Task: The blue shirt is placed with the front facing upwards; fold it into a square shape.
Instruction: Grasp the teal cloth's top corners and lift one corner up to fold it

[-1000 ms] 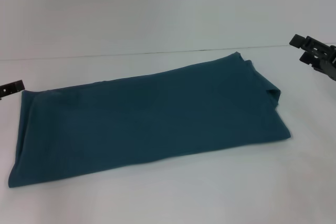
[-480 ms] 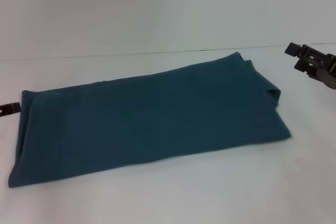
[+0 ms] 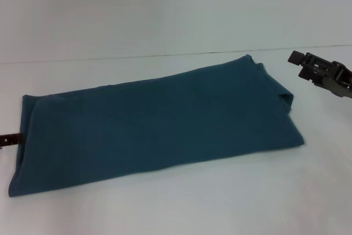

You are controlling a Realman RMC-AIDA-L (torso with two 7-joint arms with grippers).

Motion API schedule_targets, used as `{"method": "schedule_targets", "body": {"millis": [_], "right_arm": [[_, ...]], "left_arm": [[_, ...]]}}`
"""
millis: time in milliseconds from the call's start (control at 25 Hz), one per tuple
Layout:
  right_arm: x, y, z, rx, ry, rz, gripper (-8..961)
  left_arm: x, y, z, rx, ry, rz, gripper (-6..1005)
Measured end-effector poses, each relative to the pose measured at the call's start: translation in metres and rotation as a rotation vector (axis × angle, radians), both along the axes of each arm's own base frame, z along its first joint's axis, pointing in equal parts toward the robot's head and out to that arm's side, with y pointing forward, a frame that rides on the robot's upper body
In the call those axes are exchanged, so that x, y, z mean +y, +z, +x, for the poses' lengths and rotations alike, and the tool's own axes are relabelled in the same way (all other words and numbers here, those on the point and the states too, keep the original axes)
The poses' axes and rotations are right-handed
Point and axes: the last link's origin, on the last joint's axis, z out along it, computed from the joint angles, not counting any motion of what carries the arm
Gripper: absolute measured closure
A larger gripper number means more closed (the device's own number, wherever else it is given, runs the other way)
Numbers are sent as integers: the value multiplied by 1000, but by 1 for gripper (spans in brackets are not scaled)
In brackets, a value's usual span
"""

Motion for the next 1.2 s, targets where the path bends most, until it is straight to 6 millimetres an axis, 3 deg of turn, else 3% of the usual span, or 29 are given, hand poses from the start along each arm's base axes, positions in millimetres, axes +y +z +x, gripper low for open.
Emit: {"method": "schedule_targets", "body": {"millis": [320, 680, 1200], "right_arm": [[3, -2, -3, -9, 10, -14, 36], [3, -3, -4, -10, 10, -21, 35], [12, -8, -12, -14, 4, -57, 36]], "left_arm": [[8, -14, 6, 12, -2, -48, 207], [11, -21, 0, 51, 39, -77, 210], [19, -37, 0, -10, 79, -151, 211]]}}
